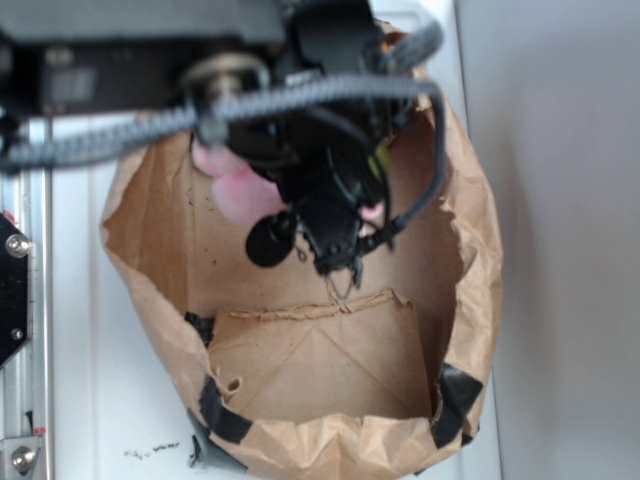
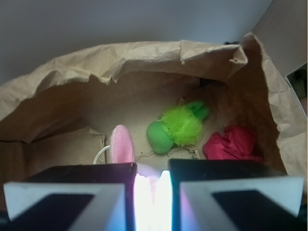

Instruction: Grab the pink bunny.

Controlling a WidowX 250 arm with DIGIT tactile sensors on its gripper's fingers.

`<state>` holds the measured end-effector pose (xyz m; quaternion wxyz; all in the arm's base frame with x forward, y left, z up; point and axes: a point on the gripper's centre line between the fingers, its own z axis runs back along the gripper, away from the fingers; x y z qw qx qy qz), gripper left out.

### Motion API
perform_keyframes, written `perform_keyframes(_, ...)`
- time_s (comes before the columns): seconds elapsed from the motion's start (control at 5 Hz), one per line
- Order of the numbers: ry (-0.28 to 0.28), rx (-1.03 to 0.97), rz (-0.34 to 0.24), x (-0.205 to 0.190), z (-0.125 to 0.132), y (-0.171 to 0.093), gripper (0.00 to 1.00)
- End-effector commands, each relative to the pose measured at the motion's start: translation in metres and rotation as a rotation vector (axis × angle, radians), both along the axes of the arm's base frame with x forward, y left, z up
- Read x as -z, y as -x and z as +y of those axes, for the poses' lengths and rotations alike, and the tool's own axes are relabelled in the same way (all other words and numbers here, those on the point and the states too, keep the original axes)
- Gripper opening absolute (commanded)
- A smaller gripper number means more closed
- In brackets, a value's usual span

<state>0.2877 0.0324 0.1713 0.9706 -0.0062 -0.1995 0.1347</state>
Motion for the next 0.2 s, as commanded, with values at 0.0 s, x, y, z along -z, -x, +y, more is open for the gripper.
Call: perform_keyframes(0.0, -0.071, -0.048, -0.082, -0.0030, 0.0086, -0.0008, 0.00)
